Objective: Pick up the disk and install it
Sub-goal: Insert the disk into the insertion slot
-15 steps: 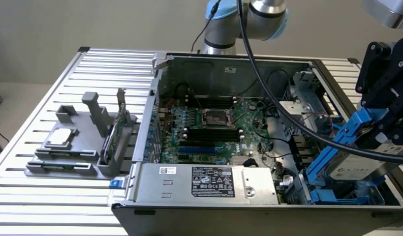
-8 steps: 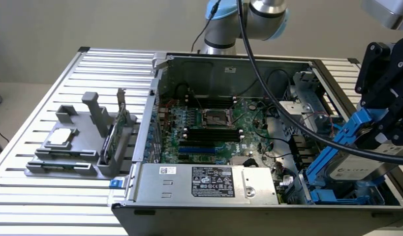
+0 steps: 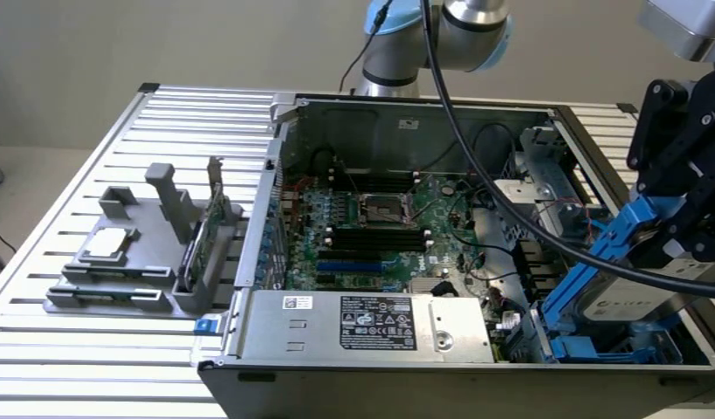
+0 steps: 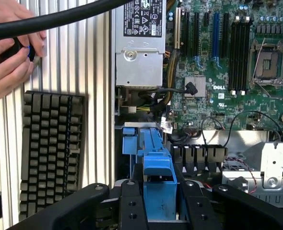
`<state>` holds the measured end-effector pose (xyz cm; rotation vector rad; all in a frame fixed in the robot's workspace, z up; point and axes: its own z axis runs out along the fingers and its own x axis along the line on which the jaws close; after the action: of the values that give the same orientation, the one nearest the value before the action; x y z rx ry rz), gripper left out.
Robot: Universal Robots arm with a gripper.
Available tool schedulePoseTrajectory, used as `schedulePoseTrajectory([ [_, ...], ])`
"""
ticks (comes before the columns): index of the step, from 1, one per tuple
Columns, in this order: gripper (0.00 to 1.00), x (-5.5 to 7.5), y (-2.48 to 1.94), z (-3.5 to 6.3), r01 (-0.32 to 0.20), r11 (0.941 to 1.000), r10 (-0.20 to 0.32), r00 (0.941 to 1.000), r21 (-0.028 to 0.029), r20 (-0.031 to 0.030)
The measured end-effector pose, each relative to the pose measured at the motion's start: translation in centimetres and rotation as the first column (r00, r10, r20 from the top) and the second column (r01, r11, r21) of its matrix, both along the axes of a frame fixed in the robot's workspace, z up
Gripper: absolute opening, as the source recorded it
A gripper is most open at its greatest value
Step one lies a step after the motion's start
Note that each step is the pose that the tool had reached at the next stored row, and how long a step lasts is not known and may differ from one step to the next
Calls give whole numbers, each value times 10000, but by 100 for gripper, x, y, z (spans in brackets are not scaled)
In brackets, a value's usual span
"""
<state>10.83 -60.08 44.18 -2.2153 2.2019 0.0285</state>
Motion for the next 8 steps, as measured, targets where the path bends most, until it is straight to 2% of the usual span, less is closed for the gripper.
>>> schedulePoseTrajectory([
  [8, 33, 2, 0, -26, -127, 9999, 127, 9999, -8, 0],
])
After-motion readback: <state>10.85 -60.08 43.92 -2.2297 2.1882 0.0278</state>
